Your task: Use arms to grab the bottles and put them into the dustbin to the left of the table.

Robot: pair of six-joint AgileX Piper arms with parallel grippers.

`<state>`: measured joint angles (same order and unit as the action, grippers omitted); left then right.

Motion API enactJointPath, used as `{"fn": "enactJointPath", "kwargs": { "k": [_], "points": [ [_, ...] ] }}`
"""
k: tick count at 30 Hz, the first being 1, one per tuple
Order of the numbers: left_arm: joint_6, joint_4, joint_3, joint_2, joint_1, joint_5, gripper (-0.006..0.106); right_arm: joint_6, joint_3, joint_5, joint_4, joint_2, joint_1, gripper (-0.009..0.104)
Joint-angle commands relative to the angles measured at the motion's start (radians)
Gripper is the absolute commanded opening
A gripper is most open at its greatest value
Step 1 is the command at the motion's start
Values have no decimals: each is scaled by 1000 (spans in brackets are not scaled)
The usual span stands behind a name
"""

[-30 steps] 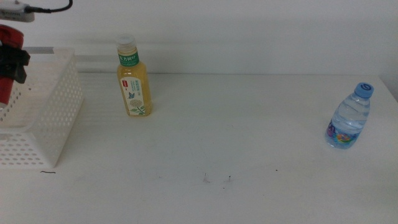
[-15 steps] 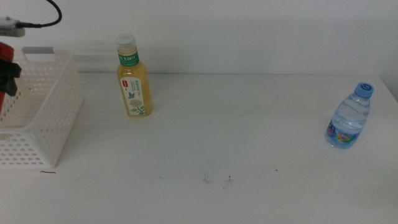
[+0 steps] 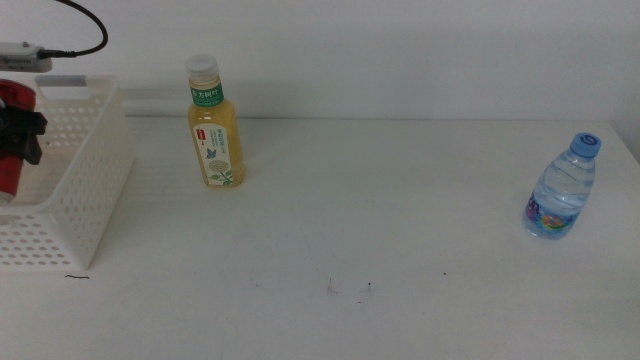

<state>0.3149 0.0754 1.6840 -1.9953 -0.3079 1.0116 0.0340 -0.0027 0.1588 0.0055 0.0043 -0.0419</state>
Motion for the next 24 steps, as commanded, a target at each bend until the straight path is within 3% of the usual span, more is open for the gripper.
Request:
{"fn": "enactJointPath", "kwargs": {
  "k": [1,12,24],
  "points": [
    [1,26,14,13,0,-19,56,-4,3,-8,-6,-4,-9,93],
    [20,30,14,13,0,7,91,-4,3,-8,-6,-4,-9,93],
    [-19,47,14,154,14,84,94,-4,3,-8,-6,-4,-9,93]
  ]
}}
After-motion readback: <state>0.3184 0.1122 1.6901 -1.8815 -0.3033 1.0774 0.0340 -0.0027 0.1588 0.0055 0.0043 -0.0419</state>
